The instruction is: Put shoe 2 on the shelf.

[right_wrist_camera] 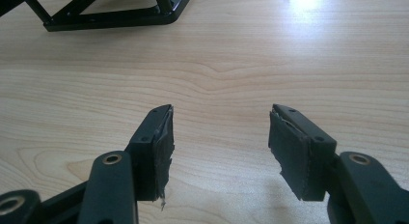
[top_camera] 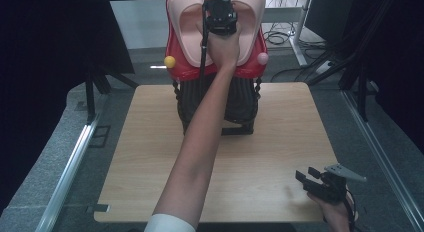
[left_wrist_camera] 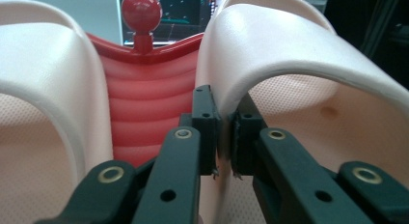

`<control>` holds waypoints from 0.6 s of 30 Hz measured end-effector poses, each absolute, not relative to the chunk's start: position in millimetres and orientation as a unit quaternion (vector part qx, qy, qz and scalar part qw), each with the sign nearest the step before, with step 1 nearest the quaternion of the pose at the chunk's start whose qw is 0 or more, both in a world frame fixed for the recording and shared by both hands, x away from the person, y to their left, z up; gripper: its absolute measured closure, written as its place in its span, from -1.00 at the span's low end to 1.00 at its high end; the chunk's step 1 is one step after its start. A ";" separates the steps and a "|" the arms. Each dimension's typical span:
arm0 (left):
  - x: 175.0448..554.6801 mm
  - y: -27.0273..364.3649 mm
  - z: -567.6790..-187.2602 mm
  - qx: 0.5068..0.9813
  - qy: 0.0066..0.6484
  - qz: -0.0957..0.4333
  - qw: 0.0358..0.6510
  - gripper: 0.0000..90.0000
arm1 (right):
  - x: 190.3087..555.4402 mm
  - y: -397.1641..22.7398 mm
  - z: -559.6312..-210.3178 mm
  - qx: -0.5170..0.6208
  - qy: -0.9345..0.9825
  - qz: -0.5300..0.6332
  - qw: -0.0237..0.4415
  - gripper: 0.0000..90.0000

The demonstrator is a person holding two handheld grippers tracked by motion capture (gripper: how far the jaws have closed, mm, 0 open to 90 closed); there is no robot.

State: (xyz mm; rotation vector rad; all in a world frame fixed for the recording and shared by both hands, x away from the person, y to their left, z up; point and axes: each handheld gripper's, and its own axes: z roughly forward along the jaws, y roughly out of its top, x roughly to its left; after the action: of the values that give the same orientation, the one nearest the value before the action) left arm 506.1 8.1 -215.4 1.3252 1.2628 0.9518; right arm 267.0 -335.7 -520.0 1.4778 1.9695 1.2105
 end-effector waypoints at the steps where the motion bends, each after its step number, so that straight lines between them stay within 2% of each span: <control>1: 506.4 9.3 -216.3 0.548 0.528 0.395 0.515 0.82 | 267.1 -335.6 -520.6 0.529 0.703 0.432 0.198 -0.07; 5: 505.7 11.0 -215.6 0.553 0.521 0.391 0.519 0.78 | 267.5 -335.3 -520.9 0.529 0.702 0.434 0.199 -0.07; 13: 502.2 17.3 -218.8 0.570 0.509 0.358 0.535 0.25 | 268.2 -333.9 -521.5 0.528 0.703 0.432 0.200 -0.07; 18: 492.7 27.4 -218.9 0.574 0.492 0.342 0.558 0.13 | 268.6 -331.8 -522.1 0.526 0.706 0.430 0.198 -0.07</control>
State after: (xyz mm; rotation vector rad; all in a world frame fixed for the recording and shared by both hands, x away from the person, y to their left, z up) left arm 492.7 27.4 -218.9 1.3527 1.1613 0.8060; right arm 268.6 -331.8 -522.1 1.4735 1.9773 1.2027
